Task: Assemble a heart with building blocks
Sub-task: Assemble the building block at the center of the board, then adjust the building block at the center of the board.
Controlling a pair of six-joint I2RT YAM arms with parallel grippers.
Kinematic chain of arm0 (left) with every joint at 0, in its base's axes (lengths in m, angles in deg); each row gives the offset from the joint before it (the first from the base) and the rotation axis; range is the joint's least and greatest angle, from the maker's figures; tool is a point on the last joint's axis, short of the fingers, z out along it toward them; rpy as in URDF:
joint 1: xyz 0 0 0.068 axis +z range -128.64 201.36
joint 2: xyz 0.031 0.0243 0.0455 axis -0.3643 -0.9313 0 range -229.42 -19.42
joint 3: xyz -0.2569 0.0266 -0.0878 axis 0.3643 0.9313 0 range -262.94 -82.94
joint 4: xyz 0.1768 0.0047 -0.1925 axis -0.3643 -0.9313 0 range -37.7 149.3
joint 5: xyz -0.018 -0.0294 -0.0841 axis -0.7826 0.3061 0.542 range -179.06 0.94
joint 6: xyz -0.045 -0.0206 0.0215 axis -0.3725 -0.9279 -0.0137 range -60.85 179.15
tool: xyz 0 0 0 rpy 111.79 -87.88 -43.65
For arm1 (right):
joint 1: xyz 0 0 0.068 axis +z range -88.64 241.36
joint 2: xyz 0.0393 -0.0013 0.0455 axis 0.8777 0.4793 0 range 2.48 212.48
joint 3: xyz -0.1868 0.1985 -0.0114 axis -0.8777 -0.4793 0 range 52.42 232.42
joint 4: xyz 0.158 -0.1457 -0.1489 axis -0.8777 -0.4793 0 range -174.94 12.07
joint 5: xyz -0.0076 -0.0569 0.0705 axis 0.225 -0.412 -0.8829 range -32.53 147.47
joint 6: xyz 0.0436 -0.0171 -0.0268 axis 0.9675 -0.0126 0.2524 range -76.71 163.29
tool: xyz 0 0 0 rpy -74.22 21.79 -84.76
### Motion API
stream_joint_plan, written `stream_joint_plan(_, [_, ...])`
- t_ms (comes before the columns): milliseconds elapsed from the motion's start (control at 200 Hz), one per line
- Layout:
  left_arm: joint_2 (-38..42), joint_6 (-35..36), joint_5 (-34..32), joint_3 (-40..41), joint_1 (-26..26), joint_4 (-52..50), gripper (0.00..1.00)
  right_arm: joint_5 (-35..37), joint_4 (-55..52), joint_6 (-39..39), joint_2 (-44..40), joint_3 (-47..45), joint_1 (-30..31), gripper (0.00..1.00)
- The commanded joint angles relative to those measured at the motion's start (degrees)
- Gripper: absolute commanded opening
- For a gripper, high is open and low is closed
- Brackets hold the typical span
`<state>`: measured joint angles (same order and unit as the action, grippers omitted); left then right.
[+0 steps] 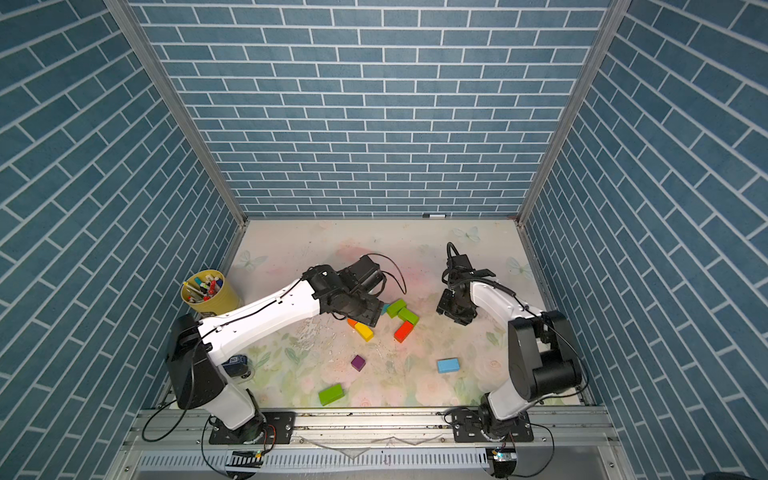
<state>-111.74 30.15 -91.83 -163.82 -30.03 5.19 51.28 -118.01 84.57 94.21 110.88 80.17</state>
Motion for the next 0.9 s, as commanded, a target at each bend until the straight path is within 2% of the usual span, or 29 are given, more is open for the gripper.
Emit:
stream_joint_plan(0, [2.79, -2.92, -0.41, 5.21, 1.64, -0.15, 0.74, 3.42, -1.82, -2.07, 3.28, 3.75, 2.79, 0.56])
stream_joint_plan(180, [7.75, -5.13, 0.83, 12.94, 4.17, 1.74, 0.74, 5.40, -2.59, -2.78, 6.81, 6.10, 5.67, 0.56])
stream_joint_plan(420, [10.12, -5.21, 1.08, 18.21, 5.16, 2.16, 0.75, 5.66, -2.75, -4.10, 10.52, 8.39, 8.73, 0.56])
stream_joint_plan(895, [9.06, -4.56, 2.61, 21.03, 5.36, 3.40, 0.76, 6.83, -3.65, -5.33, 11.87, 9.66, 11.84, 0.56])
